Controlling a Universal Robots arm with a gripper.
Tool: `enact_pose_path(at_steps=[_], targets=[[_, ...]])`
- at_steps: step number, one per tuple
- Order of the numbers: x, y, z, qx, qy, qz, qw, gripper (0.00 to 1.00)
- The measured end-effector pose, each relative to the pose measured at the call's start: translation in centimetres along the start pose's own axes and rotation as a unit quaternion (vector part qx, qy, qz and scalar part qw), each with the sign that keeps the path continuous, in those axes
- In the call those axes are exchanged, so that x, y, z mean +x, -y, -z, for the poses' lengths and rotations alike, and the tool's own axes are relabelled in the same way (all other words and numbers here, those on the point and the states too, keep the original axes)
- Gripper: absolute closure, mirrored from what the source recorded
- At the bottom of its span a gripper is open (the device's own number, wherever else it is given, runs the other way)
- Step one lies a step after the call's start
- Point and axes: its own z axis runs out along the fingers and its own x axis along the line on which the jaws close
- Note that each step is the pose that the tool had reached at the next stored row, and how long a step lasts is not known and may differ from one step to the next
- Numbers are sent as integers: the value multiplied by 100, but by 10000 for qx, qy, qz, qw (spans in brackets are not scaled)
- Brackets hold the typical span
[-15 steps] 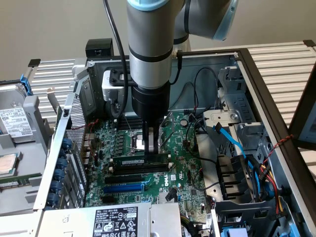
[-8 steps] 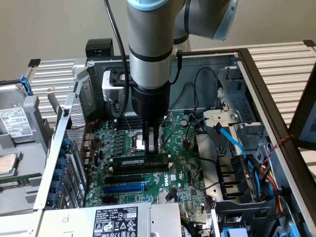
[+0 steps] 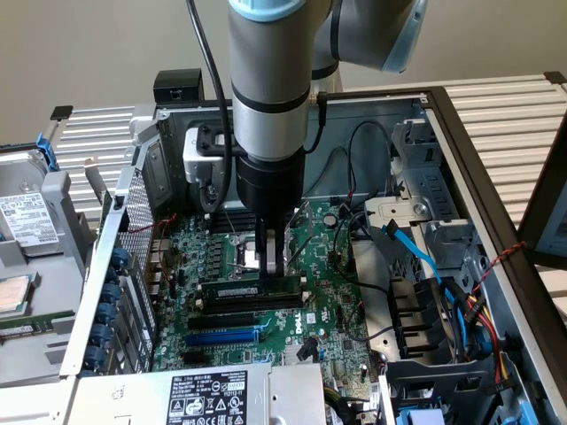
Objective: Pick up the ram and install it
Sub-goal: 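Insert the ram into the slot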
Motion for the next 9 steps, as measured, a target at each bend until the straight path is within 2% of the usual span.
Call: enact_pose_path(at_steps=[4, 9], targets=[[1, 0, -11, -16, -3, -1, 10000, 87], [1, 1, -13, -16, -1, -2, 10000, 87]])
